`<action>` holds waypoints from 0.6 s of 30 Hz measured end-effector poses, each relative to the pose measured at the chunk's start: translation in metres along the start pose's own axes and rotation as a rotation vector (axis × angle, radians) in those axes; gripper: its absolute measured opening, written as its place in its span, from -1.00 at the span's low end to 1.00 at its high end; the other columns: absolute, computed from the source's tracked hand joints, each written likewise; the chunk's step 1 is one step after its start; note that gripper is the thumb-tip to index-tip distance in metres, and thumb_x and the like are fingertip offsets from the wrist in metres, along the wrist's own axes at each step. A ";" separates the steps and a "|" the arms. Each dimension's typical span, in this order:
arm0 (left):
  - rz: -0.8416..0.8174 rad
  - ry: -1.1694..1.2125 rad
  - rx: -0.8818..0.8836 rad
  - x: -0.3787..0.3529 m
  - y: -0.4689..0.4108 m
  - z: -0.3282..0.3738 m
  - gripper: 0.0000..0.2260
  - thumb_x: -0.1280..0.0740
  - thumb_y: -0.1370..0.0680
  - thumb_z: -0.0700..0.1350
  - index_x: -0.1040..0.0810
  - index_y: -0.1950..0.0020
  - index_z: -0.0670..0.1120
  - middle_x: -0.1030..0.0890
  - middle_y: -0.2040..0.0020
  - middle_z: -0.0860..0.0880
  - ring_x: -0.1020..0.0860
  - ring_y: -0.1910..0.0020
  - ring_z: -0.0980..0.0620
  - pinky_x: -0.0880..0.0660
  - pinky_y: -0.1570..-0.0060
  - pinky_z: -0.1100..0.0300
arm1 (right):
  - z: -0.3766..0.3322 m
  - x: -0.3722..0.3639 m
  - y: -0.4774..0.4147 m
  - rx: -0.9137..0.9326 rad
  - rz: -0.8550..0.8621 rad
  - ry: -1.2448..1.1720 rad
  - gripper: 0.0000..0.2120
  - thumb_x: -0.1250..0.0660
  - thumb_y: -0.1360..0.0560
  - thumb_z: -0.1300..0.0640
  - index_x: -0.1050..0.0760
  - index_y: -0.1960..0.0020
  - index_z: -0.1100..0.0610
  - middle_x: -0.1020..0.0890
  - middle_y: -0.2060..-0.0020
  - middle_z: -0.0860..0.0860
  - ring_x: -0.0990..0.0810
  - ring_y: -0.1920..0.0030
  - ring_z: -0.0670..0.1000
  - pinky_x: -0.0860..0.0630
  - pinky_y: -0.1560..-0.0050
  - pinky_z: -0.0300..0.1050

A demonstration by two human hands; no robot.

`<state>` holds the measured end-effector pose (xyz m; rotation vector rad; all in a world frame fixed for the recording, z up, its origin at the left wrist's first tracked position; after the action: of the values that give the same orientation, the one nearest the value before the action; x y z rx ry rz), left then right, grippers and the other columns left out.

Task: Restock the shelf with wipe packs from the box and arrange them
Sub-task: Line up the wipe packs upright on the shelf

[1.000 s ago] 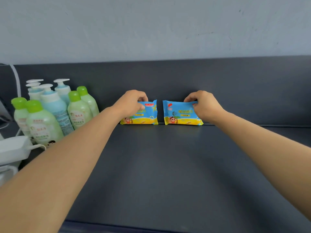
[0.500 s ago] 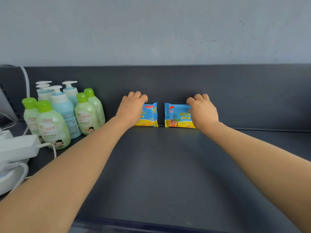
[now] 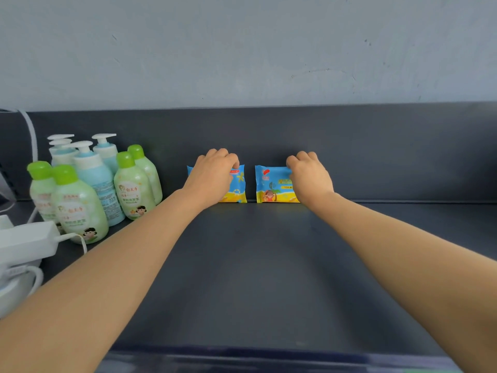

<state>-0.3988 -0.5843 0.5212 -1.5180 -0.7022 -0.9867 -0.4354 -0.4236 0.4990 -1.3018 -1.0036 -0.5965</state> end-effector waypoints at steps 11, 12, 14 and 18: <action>-0.197 0.182 -0.061 0.005 0.014 0.058 -0.79 -0.26 -0.57 -0.18 -0.52 -0.19 -0.05 -0.52 -0.16 -0.02 -0.49 -0.11 0.00 -0.45 -0.14 0.06 | 0.008 0.030 0.014 0.020 0.094 -0.105 -0.69 -0.16 -0.54 0.32 -0.44 -0.26 0.16 -0.51 -0.17 0.09 -0.42 -0.18 0.10 -0.42 0.01 -0.08; -0.223 0.185 -0.072 0.005 0.015 0.065 -0.80 -0.28 -0.56 -0.16 -0.52 -0.18 -0.04 -0.53 -0.15 -0.01 -0.49 -0.08 0.00 -0.46 -0.09 0.07 | 0.010 0.036 0.018 0.011 0.107 -0.122 -0.70 -0.15 -0.55 0.29 -0.46 -0.25 0.16 -0.53 -0.17 0.08 -0.43 -0.18 0.10 -0.42 -0.03 -0.06; -0.254 0.190 -0.110 0.009 0.019 0.083 -0.81 -0.29 -0.56 -0.13 -0.52 -0.16 -0.03 -0.53 -0.13 0.02 -0.46 -0.01 0.02 -0.41 0.05 0.14 | 0.017 0.046 0.026 -0.007 0.117 -0.146 -0.72 -0.17 -0.56 0.24 -0.48 -0.24 0.15 -0.55 -0.16 0.07 -0.44 -0.17 0.10 -0.42 -0.07 -0.05; -0.334 0.187 -0.231 0.005 0.035 0.131 -0.81 -0.28 -0.56 -0.09 -0.52 -0.17 -0.02 -0.56 -0.10 -0.01 -0.48 0.01 -0.01 -0.36 0.13 0.18 | 0.038 0.058 0.055 -0.059 0.101 -0.168 -0.73 -0.17 -0.55 0.22 -0.50 -0.22 0.15 -0.56 -0.15 0.07 -0.45 -0.18 0.10 -0.39 -0.12 -0.06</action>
<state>-0.3397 -0.4631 0.5080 -1.5072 -0.7415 -1.4849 -0.3712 -0.3661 0.5201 -1.4640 -1.0563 -0.4482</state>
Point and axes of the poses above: each hand's wrist, its own y-axis away from the middle knuckle, its own x-axis out of the back of the hand, z = x × y, the point moved 9 cm from there along -y, towards the middle knuckle
